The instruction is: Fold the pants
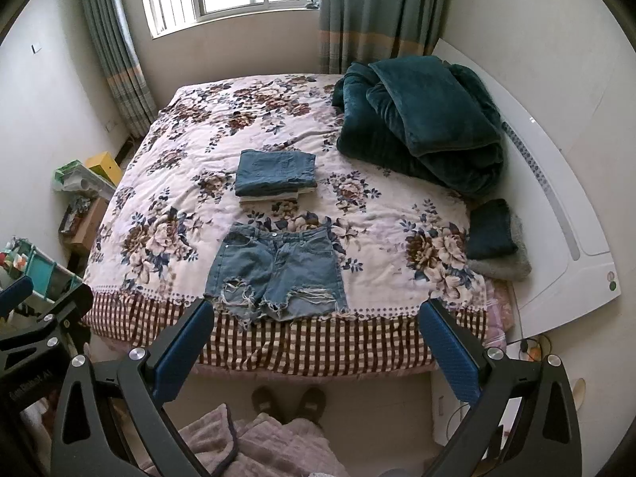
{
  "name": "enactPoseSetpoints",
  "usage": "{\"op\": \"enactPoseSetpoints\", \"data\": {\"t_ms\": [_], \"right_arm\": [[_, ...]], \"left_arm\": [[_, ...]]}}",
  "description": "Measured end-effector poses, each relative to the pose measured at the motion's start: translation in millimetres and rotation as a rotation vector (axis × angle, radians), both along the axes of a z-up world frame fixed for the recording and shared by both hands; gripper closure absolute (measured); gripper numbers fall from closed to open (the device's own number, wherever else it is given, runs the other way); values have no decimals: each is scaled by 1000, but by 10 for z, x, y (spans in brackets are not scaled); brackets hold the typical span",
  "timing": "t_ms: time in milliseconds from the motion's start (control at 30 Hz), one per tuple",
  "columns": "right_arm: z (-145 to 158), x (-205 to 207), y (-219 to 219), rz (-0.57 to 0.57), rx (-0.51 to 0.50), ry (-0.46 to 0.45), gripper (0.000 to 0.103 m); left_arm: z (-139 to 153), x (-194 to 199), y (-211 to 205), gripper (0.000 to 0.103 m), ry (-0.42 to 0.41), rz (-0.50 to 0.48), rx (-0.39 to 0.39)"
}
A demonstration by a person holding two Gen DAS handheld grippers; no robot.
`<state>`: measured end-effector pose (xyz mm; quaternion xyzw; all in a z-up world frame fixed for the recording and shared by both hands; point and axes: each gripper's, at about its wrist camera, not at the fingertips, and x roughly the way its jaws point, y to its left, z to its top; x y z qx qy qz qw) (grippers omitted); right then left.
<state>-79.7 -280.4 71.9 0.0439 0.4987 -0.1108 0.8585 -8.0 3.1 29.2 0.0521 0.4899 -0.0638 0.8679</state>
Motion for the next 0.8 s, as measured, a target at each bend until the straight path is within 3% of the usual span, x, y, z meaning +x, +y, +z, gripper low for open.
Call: {"op": "enactPoseSetpoints", "data": {"t_ms": [800], "right_arm": [[69,126,108,-1,4,-22,0]], "left_arm": [[53,8,115,0,-46,-8,4]]}}
